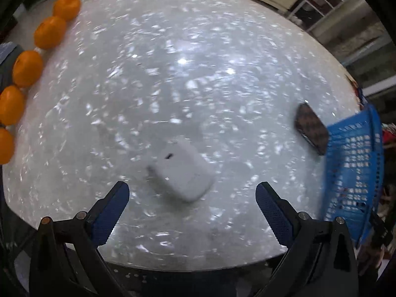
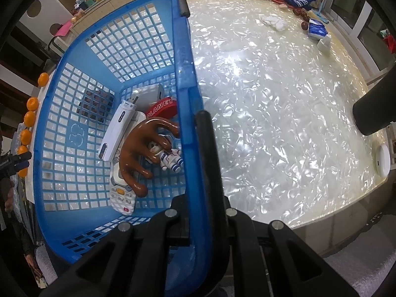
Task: Organize rigid objects
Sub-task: 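Withdraw the left tool toward the white earbud case on the table, then close the left tool on the white earbud case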
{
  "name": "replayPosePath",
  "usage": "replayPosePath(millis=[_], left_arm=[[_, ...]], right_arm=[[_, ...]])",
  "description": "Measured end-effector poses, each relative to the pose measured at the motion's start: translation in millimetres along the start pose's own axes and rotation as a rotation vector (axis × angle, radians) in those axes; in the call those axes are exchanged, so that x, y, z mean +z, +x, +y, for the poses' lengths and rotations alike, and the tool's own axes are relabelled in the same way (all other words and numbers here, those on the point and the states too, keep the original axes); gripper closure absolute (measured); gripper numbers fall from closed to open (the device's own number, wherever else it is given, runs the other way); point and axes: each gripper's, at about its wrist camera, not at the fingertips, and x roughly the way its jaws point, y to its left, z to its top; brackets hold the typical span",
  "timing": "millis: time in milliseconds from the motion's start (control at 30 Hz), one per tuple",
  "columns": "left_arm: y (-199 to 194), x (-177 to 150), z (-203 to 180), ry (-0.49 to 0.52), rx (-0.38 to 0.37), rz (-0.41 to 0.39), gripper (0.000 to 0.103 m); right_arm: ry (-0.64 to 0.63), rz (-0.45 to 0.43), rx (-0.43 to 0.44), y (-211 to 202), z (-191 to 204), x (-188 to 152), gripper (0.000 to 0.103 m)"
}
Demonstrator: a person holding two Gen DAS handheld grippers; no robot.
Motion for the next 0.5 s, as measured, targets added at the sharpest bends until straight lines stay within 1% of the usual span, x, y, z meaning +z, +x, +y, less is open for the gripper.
replayPosePath(millis=[100, 300, 400, 500], left_arm=[[6, 2, 12, -0.064, 0.041, -0.012, 0.001], [24, 1, 18, -0.149, 0.083, -0.002, 0.001], [33, 0, 19, -0.202, 0.090, -0.008, 0.001], [41, -1, 26, -0.275, 0.075, -0.005, 0.001]], right_arm=[[0.004, 0.001, 0.001, 1, 0, 0, 0.095], [-0.004, 0.000, 0.012, 4, 0, 2, 0.095], [-0.005, 0.000, 0.021, 4, -3, 3, 0.095], [-0.015, 0.002, 0.019, 4, -2, 3, 0.095]])
